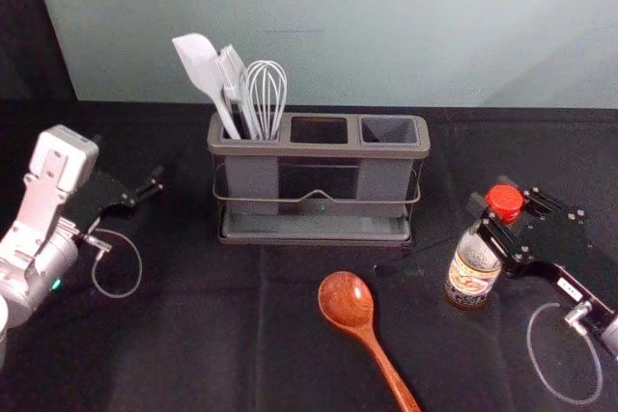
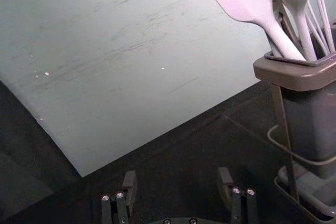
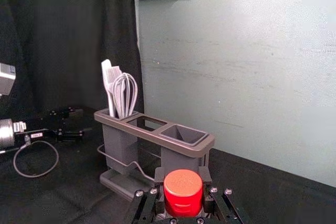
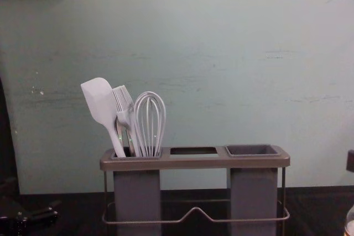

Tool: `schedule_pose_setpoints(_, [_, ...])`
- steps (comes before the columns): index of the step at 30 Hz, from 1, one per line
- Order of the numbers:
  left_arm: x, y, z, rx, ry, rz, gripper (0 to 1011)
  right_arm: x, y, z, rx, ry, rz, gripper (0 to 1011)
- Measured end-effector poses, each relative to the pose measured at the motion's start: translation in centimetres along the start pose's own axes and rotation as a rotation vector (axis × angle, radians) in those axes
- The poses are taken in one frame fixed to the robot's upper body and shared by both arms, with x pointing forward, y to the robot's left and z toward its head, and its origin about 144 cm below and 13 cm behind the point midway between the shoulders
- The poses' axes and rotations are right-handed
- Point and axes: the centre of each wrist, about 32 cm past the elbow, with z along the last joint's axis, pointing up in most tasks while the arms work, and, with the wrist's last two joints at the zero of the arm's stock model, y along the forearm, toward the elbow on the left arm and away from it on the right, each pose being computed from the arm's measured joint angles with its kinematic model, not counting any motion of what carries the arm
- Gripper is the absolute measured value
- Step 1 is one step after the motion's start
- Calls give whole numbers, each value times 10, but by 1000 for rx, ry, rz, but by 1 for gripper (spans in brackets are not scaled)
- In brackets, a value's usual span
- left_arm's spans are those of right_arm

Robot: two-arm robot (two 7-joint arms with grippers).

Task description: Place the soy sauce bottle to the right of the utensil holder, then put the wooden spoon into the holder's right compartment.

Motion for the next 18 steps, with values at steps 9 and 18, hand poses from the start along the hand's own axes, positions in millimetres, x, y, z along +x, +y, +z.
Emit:
schedule_pose_setpoints(9, [0, 0, 0, 0, 0, 0, 1005, 1, 0, -1, 0, 1, -2, 382])
schedule_pose_setpoints(18, [0, 0, 0, 0, 0, 0, 1005, 18, 15, -5, -2, 10, -27, 382])
